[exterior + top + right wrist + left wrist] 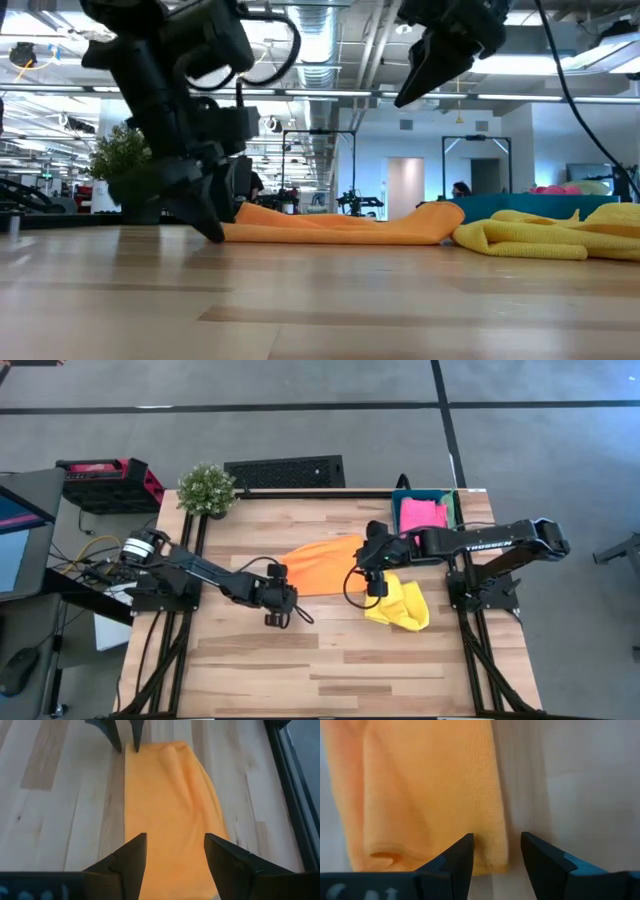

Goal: Fold microfiber towels
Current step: Fold the orange microfiber towel on the table

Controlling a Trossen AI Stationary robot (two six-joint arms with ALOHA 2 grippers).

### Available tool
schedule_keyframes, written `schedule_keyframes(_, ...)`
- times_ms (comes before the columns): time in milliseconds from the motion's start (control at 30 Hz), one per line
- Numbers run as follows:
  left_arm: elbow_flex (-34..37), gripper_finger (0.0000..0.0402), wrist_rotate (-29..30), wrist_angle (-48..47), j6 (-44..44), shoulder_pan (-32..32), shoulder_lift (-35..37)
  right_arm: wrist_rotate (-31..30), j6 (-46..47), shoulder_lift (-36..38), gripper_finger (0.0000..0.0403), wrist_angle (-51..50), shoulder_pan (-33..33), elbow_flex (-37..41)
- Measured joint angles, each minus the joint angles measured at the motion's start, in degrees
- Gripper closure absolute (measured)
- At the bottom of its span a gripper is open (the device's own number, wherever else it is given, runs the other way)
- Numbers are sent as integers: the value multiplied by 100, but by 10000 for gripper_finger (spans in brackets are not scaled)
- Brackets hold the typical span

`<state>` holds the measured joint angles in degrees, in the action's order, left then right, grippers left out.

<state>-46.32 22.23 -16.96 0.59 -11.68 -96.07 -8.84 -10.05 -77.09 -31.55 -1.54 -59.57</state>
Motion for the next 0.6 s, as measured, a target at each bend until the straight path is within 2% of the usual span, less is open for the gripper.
schedule_keyframes(200, -72, 245, 294, 128, 11, -7, -218, 0, 16, -1, 181, -114, 0, -4)
schedule_keyframes(300, -81, 259, 331, 71, -131, -7, -236, 1, 64, -1, 181, -184, -1, -4)
schedule_keyframes(400, -81, 299, 335, -7, -324, 4, -243, -1, 64, -1, 181, -293, -35, -2)
schedule_keyframes(533, -88, 381, 384, -160, -438, 14, -256, -4, 67, -1, 181, -305, -130, -2)
schedule_keyframes(600, -134, 392, 449, -242, -470, 23, -260, -7, 75, -1, 181, -348, -178, -2)
